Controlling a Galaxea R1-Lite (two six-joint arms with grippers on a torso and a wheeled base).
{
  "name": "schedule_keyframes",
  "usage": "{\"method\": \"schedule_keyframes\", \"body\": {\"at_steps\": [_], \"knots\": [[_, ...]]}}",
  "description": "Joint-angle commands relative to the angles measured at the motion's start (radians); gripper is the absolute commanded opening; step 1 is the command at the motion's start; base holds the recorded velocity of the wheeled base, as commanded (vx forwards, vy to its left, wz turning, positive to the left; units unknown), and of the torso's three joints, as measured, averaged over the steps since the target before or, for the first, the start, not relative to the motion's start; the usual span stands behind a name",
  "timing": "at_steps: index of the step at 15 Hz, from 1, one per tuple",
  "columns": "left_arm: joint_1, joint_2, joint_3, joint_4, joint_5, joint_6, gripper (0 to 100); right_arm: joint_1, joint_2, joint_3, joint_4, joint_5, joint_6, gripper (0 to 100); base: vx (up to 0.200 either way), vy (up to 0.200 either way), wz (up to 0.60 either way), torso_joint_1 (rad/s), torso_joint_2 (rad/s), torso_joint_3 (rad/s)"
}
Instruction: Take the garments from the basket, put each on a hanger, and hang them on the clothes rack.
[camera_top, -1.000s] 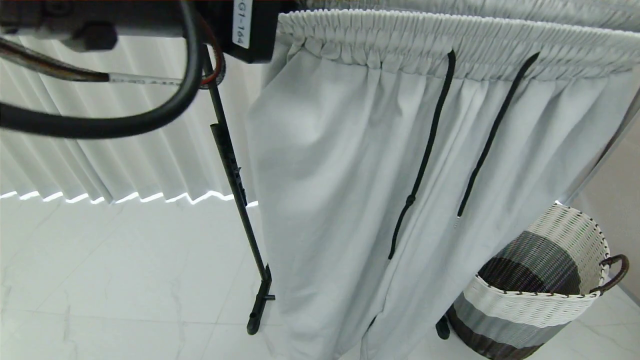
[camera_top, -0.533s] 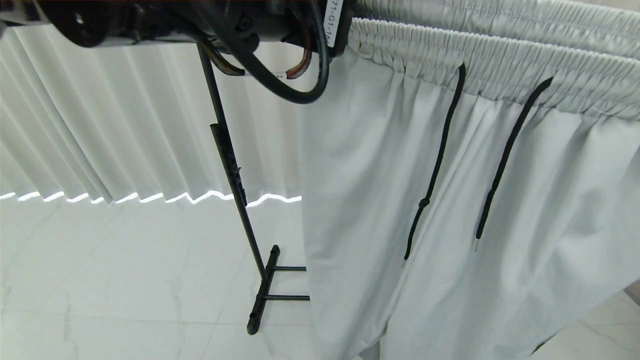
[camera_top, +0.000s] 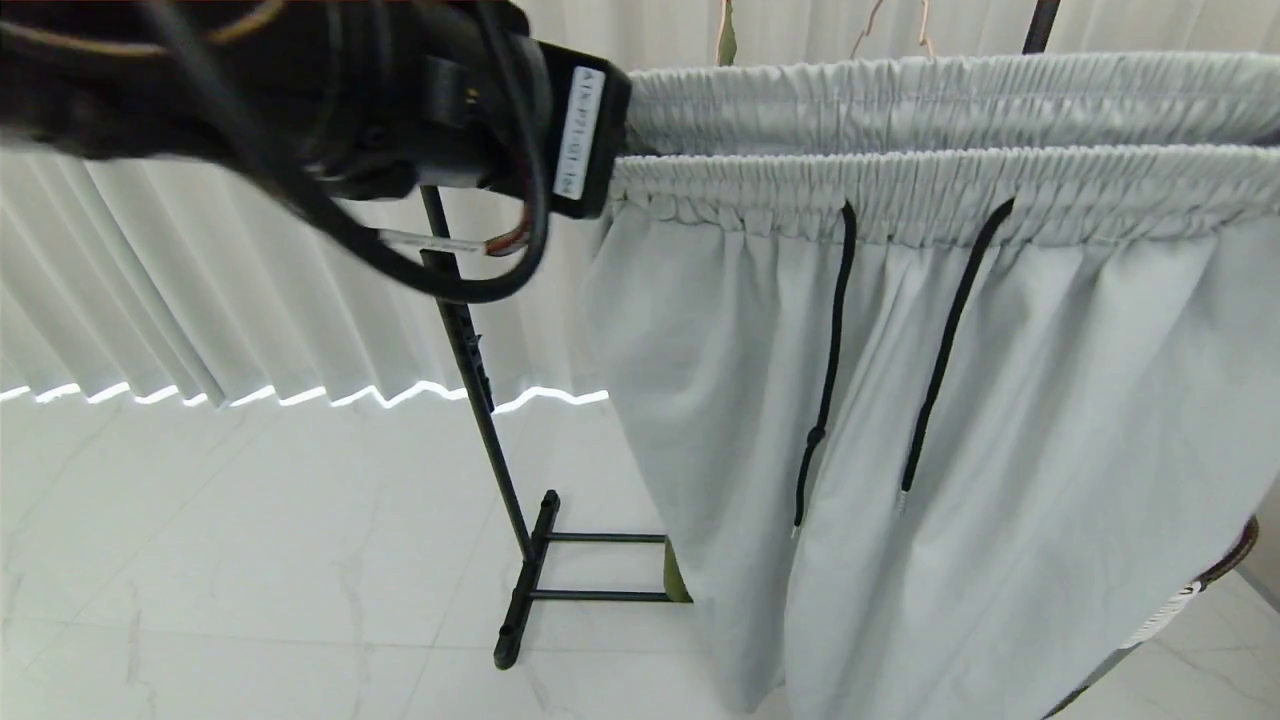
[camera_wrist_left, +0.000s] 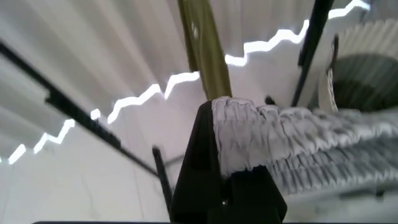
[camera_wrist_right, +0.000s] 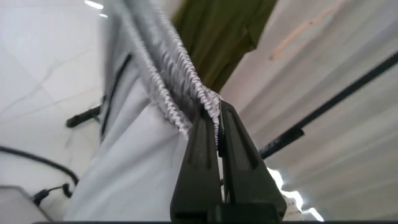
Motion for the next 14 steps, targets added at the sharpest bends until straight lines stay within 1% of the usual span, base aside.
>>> {"method": "schedule_keyframes", "body": {"at_steps": [1, 2, 3, 4, 5, 6, 7, 8, 9, 10, 11, 14], "knots": [[-0.016, -0.159, 0.005, 0.142, 0.000, -0.058, 0, -0.087, 0.126, -0.017, -0.125, 0.005, 0.000, 0, 0.000, 0.000, 0.00, 0.000, 0.00, 0.000], [-0.021, -0.202, 0.012, 0.196, 0.000, -0.064, 0, -0.104, 0.181, -0.032, -0.209, 0.007, 0.002, 0, 0.000, 0.000, 0.00, 0.000, 0.00, 0.000], [-0.041, -0.247, 0.047, 0.216, -0.001, -0.074, 0, -0.114, 0.232, -0.047, -0.280, 0.018, 0.002, 0, 0.000, 0.000, 0.00, 0.000, 0.00, 0.000], [-0.076, -0.303, 0.109, 0.216, -0.001, -0.079, 0, -0.121, 0.284, -0.073, -0.340, 0.037, 0.004, 0, 0.000, 0.000, 0.00, 0.000, 0.00, 0.000], [-0.130, -0.352, 0.164, 0.214, -0.001, -0.081, 0, -0.121, 0.327, -0.106, -0.369, 0.059, 0.004, 0, 0.000, 0.000, 0.00, 0.000, 0.00, 0.000], [-0.200, -0.386, 0.198, 0.214, -0.003, -0.081, 0, -0.121, 0.356, -0.135, -0.373, 0.080, 0.004, 0, 0.000, 0.000, 0.00, 0.000, 0.00, 0.000], [-0.274, -0.406, 0.216, 0.214, 0.000, -0.081, 0, -0.121, 0.375, -0.156, -0.373, 0.099, 0.004, 0, 0.000, 0.000, 0.00, 0.000, 0.00, 0.000], [-0.328, -0.411, 0.221, 0.214, 0.009, -0.081, 0, -0.121, 0.390, -0.170, -0.373, 0.107, 0.004, 0, 0.000, 0.000, 0.00, 0.000, 0.00, 0.000], [-0.358, -0.411, 0.219, 0.214, 0.029, -0.081, 0, -0.121, 0.398, -0.178, -0.373, 0.107, 0.004, 0, 0.000, 0.000, 0.00, 0.000, 0.00, 0.000], [-0.375, -0.406, 0.221, 0.214, 0.074, -0.081, 0, -0.121, 0.401, -0.178, -0.372, 0.107, 0.004, 0, 0.000, 0.000, 0.00, 0.000, 0.00, 0.000], [-0.378, -0.401, 0.221, 0.214, 0.100, -0.082, 0, -0.121, 0.398, -0.176, -0.372, 0.105, 0.004, 0, 0.000, 0.000, 0.00, 0.000, 0.00, 0.000], [-0.371, -0.392, 0.224, 0.214, 0.114, -0.074, 0, -0.136, 0.368, -0.173, -0.360, 0.099, 0.004, 0, 0.000, 0.000, 0.00, 0.000, 0.00, 0.000]]}}
